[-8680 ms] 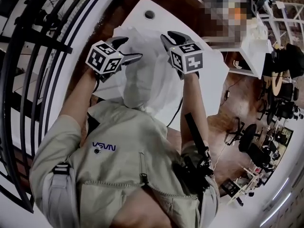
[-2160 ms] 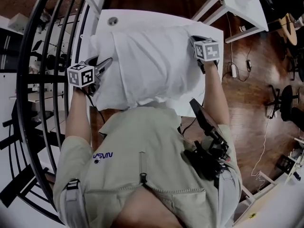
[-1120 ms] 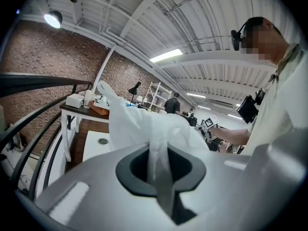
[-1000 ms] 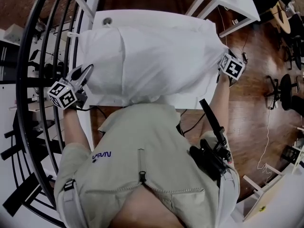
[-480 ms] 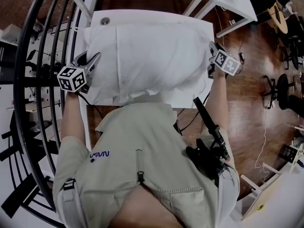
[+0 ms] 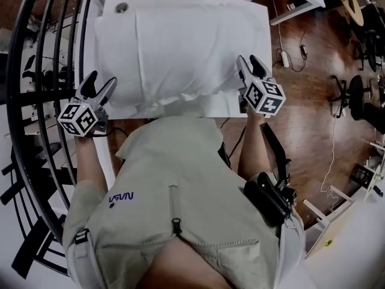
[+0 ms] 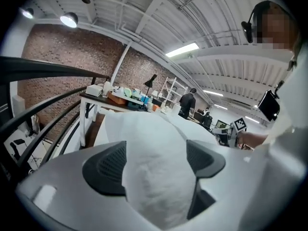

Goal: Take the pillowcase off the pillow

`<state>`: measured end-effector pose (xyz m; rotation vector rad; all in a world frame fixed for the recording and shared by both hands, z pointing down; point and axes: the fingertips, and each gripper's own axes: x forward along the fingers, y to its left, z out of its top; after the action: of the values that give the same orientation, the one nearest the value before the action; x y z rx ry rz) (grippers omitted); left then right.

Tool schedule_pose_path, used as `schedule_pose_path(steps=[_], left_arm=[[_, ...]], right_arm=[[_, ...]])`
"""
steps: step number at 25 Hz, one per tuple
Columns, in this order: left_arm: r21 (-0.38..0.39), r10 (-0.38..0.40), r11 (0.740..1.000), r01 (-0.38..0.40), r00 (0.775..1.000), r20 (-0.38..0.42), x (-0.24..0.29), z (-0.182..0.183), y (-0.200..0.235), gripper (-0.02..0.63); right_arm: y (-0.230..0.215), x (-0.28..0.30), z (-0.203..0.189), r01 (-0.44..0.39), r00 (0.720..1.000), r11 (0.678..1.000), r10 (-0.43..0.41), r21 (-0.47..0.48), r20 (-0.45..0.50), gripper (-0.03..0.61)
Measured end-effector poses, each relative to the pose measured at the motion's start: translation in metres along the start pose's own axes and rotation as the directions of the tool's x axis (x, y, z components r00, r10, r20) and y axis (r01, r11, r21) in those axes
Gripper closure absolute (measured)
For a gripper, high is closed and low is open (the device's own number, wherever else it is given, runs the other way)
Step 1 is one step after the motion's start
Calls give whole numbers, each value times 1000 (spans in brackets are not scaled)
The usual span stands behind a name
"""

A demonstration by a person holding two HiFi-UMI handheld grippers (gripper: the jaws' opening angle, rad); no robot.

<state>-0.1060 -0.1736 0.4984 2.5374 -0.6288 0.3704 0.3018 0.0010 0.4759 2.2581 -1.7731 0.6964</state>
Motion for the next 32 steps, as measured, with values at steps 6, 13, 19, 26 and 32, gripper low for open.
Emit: schedule_pose_path(steps=[6,13,19,26,32], left_arm=[[40,-39,998,44,993,-115,-8,-46,-16,180],[89,-53,994,68,986,-159,32,-69,-43,120],[186,15,982,17,986,-169,37,-58,-34,453],[246,5,969,26,992,-125,6,-19,-18,589],[284,49,958,-25,996,-77,-10,8,15,592]], right_arm=[[50,-20,-49,37,994,999,-38,-6,-99,366],[47,-23,-74,107,983,993,-99,43,-152,350],[45,-11,-78,134,978,991,-136,-22,-158,529],[39,-20,-67,174,980,981,-181,-82,-87,571],[23,-28,-55,226,972,967,-232,-121,-38,572]])
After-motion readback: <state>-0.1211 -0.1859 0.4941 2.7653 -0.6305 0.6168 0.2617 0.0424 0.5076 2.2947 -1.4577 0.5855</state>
